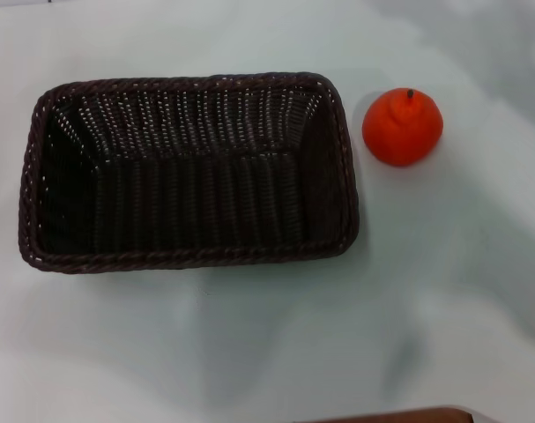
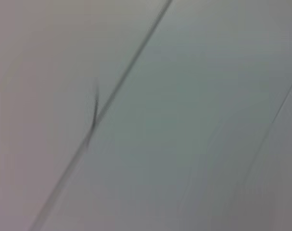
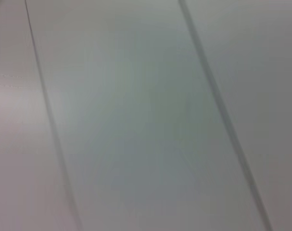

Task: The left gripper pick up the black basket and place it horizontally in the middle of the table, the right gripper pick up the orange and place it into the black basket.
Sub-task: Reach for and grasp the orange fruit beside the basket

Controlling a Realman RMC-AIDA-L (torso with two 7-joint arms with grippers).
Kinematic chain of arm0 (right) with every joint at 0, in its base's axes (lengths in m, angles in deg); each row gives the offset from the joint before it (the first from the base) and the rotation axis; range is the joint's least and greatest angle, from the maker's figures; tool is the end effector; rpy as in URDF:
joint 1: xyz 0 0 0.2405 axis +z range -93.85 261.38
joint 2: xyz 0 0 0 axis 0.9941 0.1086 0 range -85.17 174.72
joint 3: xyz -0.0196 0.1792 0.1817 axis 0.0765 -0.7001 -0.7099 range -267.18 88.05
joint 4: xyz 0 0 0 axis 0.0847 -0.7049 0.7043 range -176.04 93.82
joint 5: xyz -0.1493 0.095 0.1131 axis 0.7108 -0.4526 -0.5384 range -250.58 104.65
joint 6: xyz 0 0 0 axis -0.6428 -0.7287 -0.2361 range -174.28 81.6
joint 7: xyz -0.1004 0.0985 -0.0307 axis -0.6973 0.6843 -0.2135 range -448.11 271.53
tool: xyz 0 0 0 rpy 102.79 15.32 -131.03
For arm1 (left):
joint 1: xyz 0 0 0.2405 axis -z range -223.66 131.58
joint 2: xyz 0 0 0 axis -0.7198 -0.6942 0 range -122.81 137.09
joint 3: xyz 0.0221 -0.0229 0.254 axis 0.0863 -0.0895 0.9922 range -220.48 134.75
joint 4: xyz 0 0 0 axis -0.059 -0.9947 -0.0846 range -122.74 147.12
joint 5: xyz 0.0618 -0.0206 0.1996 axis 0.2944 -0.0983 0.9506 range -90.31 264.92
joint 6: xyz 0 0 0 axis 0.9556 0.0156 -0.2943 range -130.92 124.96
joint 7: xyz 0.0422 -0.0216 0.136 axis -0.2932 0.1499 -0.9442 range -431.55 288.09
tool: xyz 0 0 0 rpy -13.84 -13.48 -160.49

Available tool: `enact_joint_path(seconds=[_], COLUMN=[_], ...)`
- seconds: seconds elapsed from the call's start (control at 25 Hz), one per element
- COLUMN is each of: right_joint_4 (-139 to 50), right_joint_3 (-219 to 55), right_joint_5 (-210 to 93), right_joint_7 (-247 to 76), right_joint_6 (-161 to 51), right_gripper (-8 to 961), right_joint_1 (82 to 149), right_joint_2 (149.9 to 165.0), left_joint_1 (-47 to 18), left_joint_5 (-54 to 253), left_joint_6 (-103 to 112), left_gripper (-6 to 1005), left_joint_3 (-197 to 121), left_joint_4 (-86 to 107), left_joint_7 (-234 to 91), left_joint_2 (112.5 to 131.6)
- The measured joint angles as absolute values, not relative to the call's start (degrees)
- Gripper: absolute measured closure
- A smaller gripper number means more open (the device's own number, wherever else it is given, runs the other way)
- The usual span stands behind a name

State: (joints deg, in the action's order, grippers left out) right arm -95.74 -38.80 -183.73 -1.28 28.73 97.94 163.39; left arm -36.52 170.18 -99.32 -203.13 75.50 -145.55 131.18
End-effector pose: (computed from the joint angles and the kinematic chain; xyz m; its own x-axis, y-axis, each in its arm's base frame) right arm 0.2624 0.3349 0.1079 -0.4482 0.0652 0.8915 0.7175 0.6211 0.3153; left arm -0.3030 0.2484 0.1590 0.2526 0.1050 0.9619 0.8355 -0.5250 -0.1621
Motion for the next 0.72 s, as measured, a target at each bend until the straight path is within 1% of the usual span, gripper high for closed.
enact_joint_path(seconds=[0.08, 0.16, 0.32, 0.4, 0.52, 0.72], right_joint_4=[-106.4, -114.0, -127.5, -131.5, -133.1, -123.2], right_joint_3=[-42.5, -45.6, -49.1, -48.4, -45.1, -40.5], right_joint_5=[-168.7, -156.0, -136.0, -128.4, -119.3, -116.3], right_joint_7=[14.4, 26.6, 47.1, 52.8, 58.5, 61.3], right_joint_6=[30.5, 33.9, 43.9, 46.3, 47.8, 43.4], right_gripper=[36, 37, 43, 47, 52, 61], right_joint_1=[96.4, 96.6, 100.1, 101.8, 104.1, 107.4], right_joint_2=[163.38, 163.39, 163.31, 163.69, 164.30, 164.38], left_joint_1=[-36.8, -36.9, -36.7, -36.4, -35.7, -34.6], left_joint_5=[165.8, 162.7, 160.4, 159.9, 159.6, 159.6], left_joint_6=[-100.1, -100.4, -99.5, -98.7, -98.1, -97.9], left_gripper=[144, 143, 142, 141, 141, 140], left_joint_3=[-204.9, -206.5, -207.5, -207.5, -207.5, -207.1], left_joint_4=[69.0, 64.4, 62.3, 62.0, 61.7, 61.6], left_joint_7=[-153.5, -159.7, -163.5, -164.1, -164.2, -163.8], left_joint_2=[131.14, 131.05, 131.06, 131.06, 131.03, 131.00])
